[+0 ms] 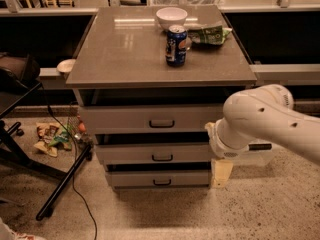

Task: Open bottom drawer

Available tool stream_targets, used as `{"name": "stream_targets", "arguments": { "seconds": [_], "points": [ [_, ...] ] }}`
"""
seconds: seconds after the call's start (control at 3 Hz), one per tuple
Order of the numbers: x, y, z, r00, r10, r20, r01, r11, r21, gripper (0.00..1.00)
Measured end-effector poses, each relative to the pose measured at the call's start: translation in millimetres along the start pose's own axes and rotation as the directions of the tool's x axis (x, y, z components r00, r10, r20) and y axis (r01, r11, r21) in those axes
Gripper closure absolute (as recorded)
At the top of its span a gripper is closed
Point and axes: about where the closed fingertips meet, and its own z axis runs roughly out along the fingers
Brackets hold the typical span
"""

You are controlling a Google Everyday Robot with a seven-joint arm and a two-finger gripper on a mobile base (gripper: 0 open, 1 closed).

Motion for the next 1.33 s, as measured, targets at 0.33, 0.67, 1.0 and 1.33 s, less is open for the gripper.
{"name": "stream_targets", "arguments": {
  "seconds": [0.33, 0.67, 1.0, 1.33],
  "points": [
    [8.3, 4.6, 72.6, 0.997, -0.066, 0.038, 0.067, 0.9970, -0.038, 0.00],
    [13.9, 11.8, 134.1, 0.991, -0.089, 0.103, 0.095, 0.9936, -0.061, 0.00],
    [17.1, 30.2, 197.7, 0.979, -0.079, 0.188, 0.099, 0.9903, -0.098, 0.00],
    [18.1, 31.4, 204.5, 0.978, -0.078, 0.193, 0.100, 0.9893, -0.106, 0.00]
  ]
}}
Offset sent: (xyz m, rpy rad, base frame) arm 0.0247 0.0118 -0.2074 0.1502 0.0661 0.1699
